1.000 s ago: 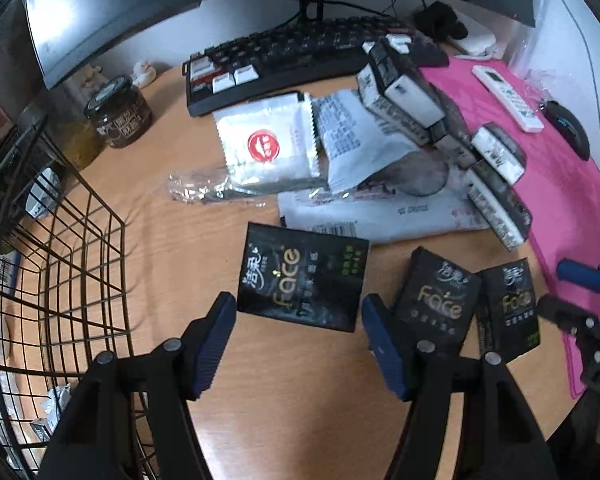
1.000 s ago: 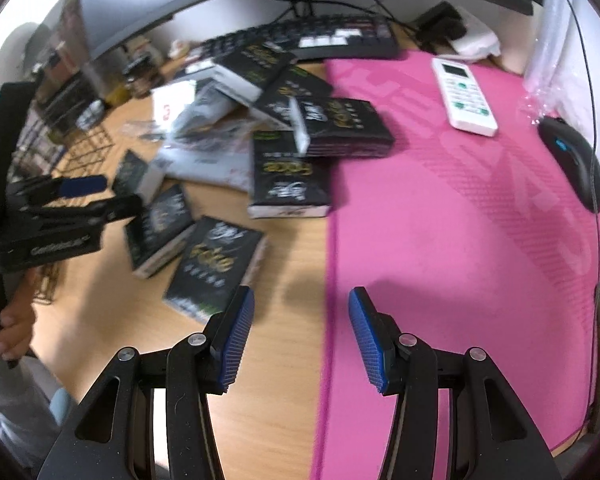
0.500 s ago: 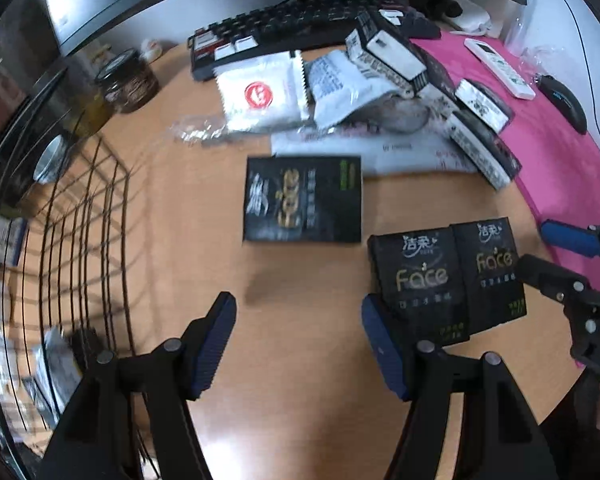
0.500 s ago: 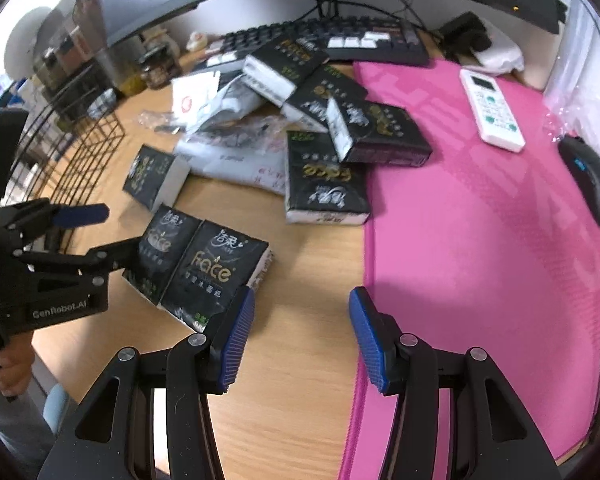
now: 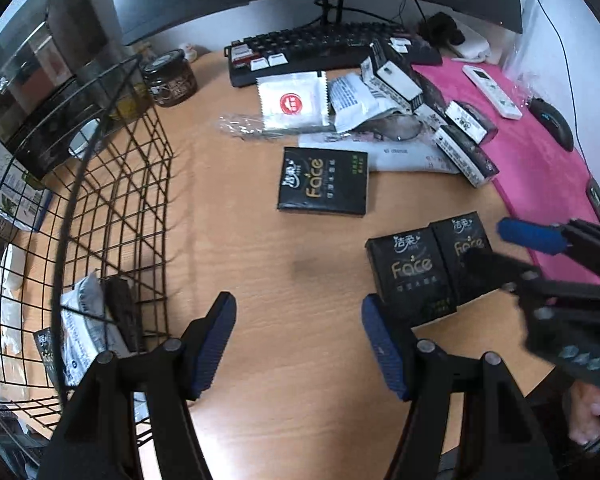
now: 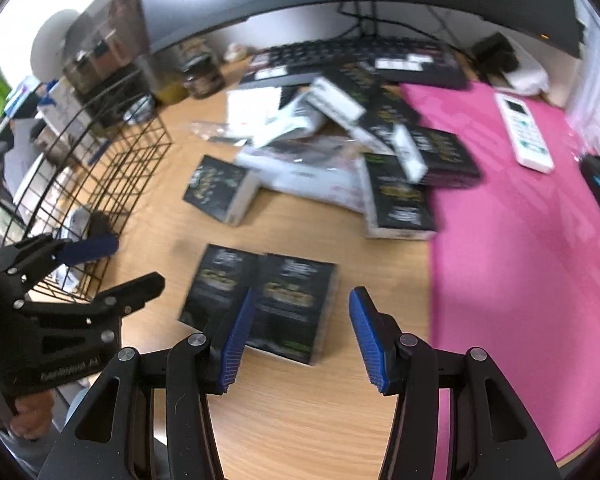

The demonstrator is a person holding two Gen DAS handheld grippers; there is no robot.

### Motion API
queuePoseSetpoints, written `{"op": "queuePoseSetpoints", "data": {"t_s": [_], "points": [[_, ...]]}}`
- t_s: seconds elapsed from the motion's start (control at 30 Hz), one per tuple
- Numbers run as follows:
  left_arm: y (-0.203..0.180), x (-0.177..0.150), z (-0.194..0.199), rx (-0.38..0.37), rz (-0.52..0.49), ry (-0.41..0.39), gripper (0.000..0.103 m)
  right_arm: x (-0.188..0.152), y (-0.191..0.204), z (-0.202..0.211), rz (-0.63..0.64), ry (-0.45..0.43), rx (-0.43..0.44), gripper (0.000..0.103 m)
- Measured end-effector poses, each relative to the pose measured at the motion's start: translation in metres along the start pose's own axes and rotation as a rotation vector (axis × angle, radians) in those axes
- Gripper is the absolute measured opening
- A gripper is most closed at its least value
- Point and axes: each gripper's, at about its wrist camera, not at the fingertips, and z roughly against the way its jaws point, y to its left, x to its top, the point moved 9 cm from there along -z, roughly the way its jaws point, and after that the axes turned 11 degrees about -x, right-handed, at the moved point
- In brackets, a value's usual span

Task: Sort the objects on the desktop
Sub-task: 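Grasp a black Face pack with the right gripper while the left grasps another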

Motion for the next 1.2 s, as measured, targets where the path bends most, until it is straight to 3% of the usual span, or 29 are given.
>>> {"op": "queuePoseSetpoints", "data": {"t_s": [0.43,1.2], "points": [[0.001,-0.001,0.004,-0.017,0.004,-0.001,0.070,-0.004,0.011,-0.016,-0.016,0.014,-0.015,0.050],[0.004,0.001,0.012,-0.037,0.015,-0.015,0.070,-0.009,0.021,-0.016,-0.012,0.007,0.010,0.060]]}}
